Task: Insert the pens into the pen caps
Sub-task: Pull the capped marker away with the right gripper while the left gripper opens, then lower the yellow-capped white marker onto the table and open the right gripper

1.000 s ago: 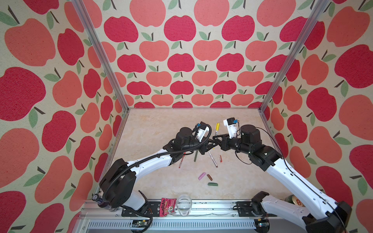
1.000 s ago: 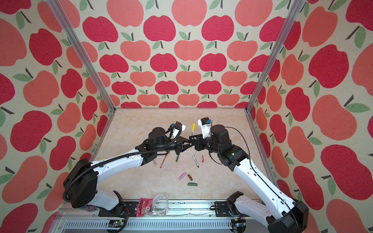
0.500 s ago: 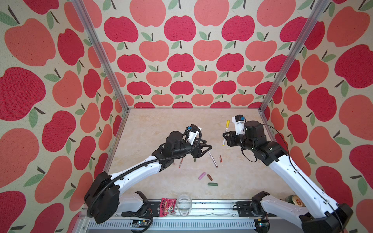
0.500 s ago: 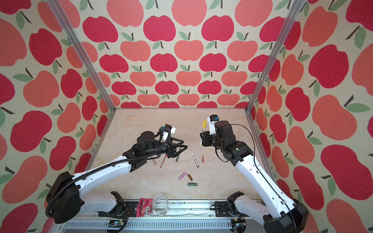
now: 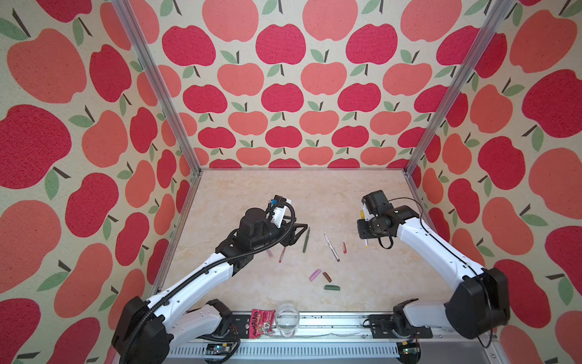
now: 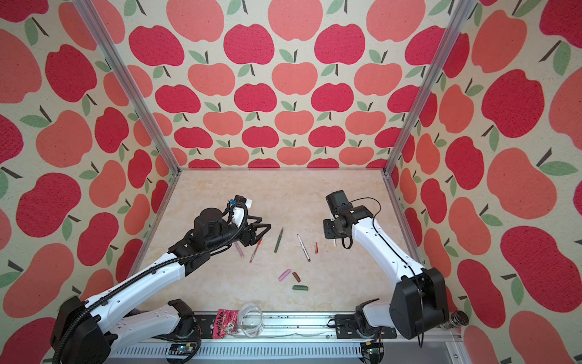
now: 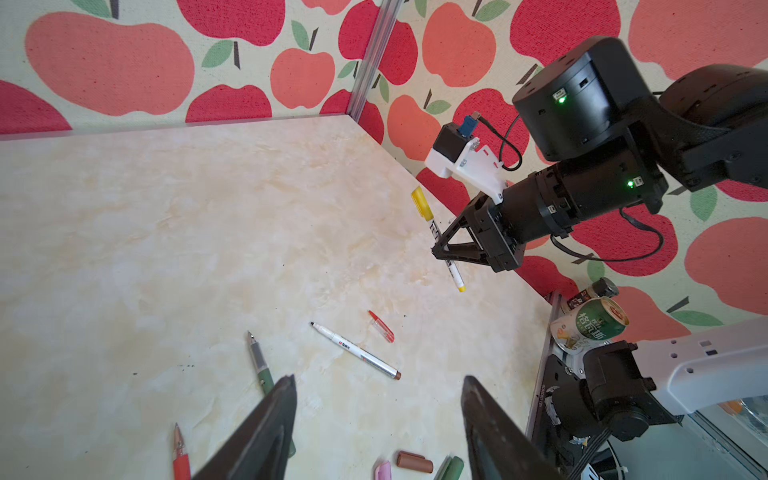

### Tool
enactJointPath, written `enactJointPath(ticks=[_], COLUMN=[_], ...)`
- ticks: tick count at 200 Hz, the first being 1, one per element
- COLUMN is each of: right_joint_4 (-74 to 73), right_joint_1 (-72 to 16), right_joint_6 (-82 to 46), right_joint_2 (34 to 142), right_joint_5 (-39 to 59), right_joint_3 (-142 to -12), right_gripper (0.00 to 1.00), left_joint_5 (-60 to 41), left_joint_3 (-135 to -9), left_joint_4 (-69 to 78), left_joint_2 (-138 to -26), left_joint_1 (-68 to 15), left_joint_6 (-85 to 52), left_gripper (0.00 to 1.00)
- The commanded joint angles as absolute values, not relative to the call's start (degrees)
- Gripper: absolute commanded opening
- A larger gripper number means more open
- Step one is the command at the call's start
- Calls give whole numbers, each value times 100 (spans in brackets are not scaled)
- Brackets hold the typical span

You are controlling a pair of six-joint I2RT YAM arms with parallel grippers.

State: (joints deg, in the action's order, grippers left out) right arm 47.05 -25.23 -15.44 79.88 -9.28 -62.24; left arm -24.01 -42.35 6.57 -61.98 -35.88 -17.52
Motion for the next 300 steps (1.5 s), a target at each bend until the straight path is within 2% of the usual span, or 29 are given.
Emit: enactJointPath(ticks=[1, 69, 117, 173, 279, 300], right_joint_4=[4814, 4045, 3912, 3841, 3765, 3836], right_joint_1=[-2424, -2194, -2178, -2096, -1955, -1960], right_joint_6=[-1131, -905, -905, -914, -914, -929], right_joint_2=[8509, 9850, 10256, 10327, 10313, 10066], right_joint_5=[-1164, -1055, -1164, -1271, -1231, -1096], right_joint_3=[-6289, -6361, -6476, -6432, -6337, -6362], right_gripper=[4, 3, 3, 14, 22, 27], left_joint_5=[-2598, -2602, -2580, -2550, -2392, -2290], left_joint_3=[-4234, -4267, -4341, -4364, -4351, -4355], left_joint_4=[546, 520, 457, 416, 152, 29], left_joint_2=[-6205, -6381, -6408, -6395, -6051, -5925], left_joint_1=[-3493, -3445, -3419, -3403, -3402, -3398], left_joint_6=[-1918, -2056, -2052, -2074, -2171, -2135], left_gripper=[65, 66, 66, 66, 67, 67])
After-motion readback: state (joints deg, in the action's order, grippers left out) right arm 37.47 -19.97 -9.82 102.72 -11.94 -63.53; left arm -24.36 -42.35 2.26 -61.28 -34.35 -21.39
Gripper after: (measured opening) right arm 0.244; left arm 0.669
